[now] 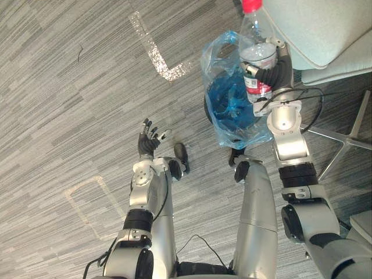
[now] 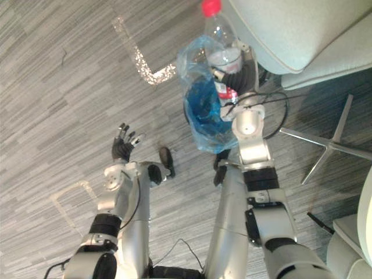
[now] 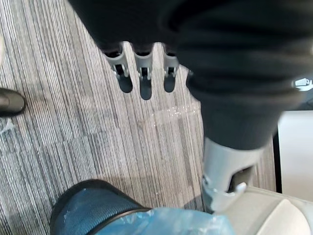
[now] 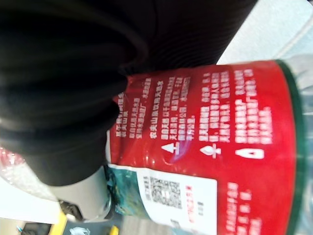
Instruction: Gather rubbish on tea table into small bin, then transfer packed bag to large trash can.
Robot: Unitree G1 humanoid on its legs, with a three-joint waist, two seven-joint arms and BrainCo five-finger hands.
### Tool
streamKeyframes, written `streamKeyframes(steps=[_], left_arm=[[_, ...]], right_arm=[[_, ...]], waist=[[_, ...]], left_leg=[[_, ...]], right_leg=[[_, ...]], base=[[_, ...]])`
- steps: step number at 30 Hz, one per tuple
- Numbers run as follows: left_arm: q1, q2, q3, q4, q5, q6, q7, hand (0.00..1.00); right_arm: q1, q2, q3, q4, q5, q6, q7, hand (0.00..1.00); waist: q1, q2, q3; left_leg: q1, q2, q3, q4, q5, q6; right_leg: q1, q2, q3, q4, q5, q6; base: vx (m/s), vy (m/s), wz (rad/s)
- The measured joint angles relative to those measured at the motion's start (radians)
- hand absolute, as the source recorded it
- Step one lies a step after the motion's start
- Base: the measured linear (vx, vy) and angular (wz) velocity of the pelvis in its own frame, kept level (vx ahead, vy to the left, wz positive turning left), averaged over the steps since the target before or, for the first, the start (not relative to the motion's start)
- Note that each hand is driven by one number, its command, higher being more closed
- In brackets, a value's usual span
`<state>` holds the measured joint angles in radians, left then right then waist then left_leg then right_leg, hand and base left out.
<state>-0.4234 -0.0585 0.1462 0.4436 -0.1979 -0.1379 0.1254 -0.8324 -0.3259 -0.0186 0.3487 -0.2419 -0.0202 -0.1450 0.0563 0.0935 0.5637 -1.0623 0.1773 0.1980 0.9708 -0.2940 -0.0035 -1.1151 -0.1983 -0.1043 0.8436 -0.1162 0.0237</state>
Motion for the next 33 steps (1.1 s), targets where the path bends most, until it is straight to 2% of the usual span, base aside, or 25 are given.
streamKeyframes(steps=[3, 4, 13, 19, 24, 29, 33], left_arm=[[-0.007, -0.002, 0.012, 0.000, 0.001, 0.019, -0.008, 0.00], [-0.008, -0.005, 0.022, 0.000, 0.001, 0.020, -0.014, 0.00], [-0.018, -0.023, 0.036, 0.000, 0.002, 0.037, -0.020, 0.00], [-0.027, -0.043, 0.056, 0.000, 0.003, 0.039, -0.021, 0.00], [-0.033, -0.043, 0.073, 0.001, 0.003, 0.040, -0.022, 0.00], [-0.031, -0.042, 0.096, 0.001, 0.021, 0.040, -0.022, 0.00], [-0.031, -0.041, 0.111, 0.002, 0.025, 0.040, -0.022, 0.00]], right_arm=[[-0.001, 0.000, 0.000, 0.032, -0.031, 0.025, 0.022, 1.00], [-0.001, 0.000, -0.001, 0.038, -0.036, 0.031, 0.026, 0.00], [-0.001, 0.004, -0.013, 0.038, -0.134, 0.081, 0.055, 0.00], [0.001, 0.008, -0.017, 0.030, -0.151, 0.080, 0.052, 0.00], [0.020, 0.013, -0.006, -0.033, -0.155, 0.067, 0.047, 0.00], [0.048, 0.015, 0.066, -0.070, -0.254, 0.039, 0.071, 0.00], [0.053, 0.010, 0.151, -0.070, -0.350, 0.025, 0.127, 0.00]], waist=[[0.001, 0.000, 0.000], [0.001, 0.000, 0.000], [0.002, 0.000, 0.000], [0.001, 0.000, 0.000], [0.000, 0.000, 0.000], [0.002, -0.002, 0.000], [0.004, -0.004, 0.001]], left_leg=[[0.000, -0.001, -0.001, -0.020, 0.014, -0.002], [0.000, -0.001, -0.002, -0.024, 0.017, -0.004], [-0.006, 0.000, -0.020, -0.040, 0.037, -0.013], [0.000, 0.005, -0.026, -0.040, 0.042, -0.016], [0.005, 0.013, -0.026, -0.044, 0.045, -0.016], [0.017, 0.037, 0.001, -0.050, 0.044, -0.015], [0.017, 0.070, 0.031, -0.057, 0.042, -0.013]], right_leg=[[0.001, 0.001, -0.005, -0.018, 0.011, -0.005], [0.001, 0.001, -0.006, -0.020, 0.013, -0.007], [0.005, 0.003, -0.026, -0.030, 0.020, -0.018], [0.017, 0.008, -0.033, -0.036, 0.023, -0.023], [0.030, 0.018, -0.035, -0.057, 0.031, -0.014], [0.035, 0.045, -0.016, -0.098, 0.059, -0.006], [0.033, 0.079, -0.001, -0.157, 0.096, 0.002]], base=[[-0.09, -0.050, 0.02], [-0.10, -0.060, 0.02], [-0.07, -0.046, 0.03], [-0.07, -0.033, -0.01], [-0.08, -0.025, -0.06], [-0.06, -0.009, -0.21], [-0.05, -0.006, -0.31]])
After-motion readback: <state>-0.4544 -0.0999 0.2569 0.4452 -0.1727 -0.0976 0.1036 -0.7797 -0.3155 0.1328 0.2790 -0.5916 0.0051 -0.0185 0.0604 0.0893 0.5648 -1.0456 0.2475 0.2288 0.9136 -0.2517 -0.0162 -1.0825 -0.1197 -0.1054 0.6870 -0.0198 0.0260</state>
